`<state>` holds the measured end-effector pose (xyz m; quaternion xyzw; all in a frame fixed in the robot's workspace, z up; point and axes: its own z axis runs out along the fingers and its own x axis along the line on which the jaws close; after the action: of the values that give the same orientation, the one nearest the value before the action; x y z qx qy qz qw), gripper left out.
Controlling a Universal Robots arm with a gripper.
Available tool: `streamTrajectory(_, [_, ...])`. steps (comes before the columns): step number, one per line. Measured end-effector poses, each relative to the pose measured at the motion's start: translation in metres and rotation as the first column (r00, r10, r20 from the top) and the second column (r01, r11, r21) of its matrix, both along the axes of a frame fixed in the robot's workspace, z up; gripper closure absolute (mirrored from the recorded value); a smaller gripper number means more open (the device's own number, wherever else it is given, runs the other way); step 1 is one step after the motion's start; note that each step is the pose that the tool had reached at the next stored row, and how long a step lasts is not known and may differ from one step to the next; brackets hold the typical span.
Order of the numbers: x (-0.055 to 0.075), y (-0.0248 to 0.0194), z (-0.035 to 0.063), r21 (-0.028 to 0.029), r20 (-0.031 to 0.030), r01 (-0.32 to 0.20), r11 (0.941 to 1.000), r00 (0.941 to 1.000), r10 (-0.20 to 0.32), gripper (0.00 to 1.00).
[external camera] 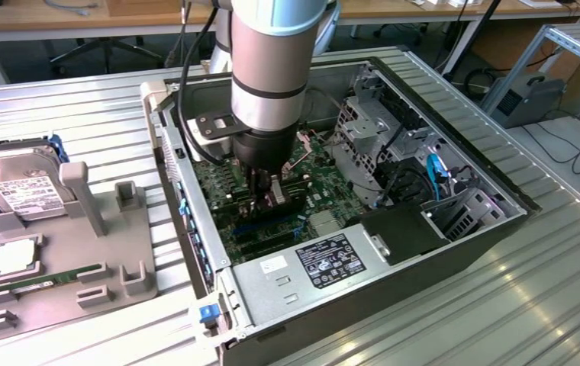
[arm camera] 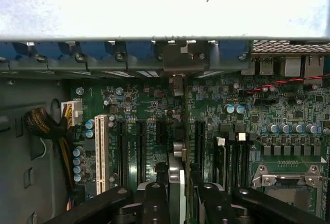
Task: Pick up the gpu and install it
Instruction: 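Insert the gpu into the slot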
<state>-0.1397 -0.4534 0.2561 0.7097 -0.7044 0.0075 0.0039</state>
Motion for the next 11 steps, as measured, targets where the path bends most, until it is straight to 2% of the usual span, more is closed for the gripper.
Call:
streamTrajectory(8, [-0.0002,0.0001,-0.0006,0.0009,-0.0002,0.0,1.0,1.0,0.0,0.73])
streamTrajectory(9, [-0.0002,0.0001,-0.0007,0.0009,0.0003,0.0,1.0,1.0,0.0,0.72])
streamTrajectory(10, [-0.0001,0.0001,-0.0008,0.0009,0.0007,0.0,1.0,1.0,0.0,0.66])
streamTrajectory(11, [-0.0001,0.0001,-0.0004,0.0003,0.0001,0.0,1.0,1.0,0.0,0.66])
